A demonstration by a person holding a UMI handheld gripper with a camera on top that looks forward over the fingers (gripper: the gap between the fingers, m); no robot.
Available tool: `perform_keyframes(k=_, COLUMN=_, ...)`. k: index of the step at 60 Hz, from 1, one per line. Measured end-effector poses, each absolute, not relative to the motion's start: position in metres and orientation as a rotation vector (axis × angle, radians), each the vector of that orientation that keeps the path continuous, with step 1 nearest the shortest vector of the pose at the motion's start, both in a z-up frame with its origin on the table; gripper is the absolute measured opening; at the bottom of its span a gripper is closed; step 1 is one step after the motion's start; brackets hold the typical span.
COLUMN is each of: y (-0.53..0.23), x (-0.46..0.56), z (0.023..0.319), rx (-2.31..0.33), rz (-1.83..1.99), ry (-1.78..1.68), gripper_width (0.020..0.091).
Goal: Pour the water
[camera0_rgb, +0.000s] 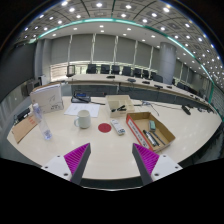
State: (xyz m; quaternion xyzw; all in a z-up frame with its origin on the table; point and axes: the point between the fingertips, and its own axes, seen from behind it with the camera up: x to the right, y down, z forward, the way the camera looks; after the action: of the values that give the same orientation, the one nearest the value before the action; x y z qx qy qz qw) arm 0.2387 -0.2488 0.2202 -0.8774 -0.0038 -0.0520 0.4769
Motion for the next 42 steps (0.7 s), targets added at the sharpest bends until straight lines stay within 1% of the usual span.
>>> perform_keyframes(k=14, y=-0.243, x=0.189, z=0.203, rx=-2.165, rz=-0.037, ry=-0.057, gripper_width=0.0867)
perform_keyframes(k=18, y=-0.239, x=0.164, z=0.198, rx=-2.165, rz=-0.006, ry=-0.084, gripper_width=0.0860)
perform_keyframes(k=31, y=-0.223, x=0.053, z=0.174, rx=-2.149, rz=0.101, ry=-0.191, gripper_width=0.0861)
perform_keyframes(k=42, y=-0.186, x=-0.047, z=0.152, rx=-2.089, rz=0.148, ry=-0.215, gripper_width=0.0863)
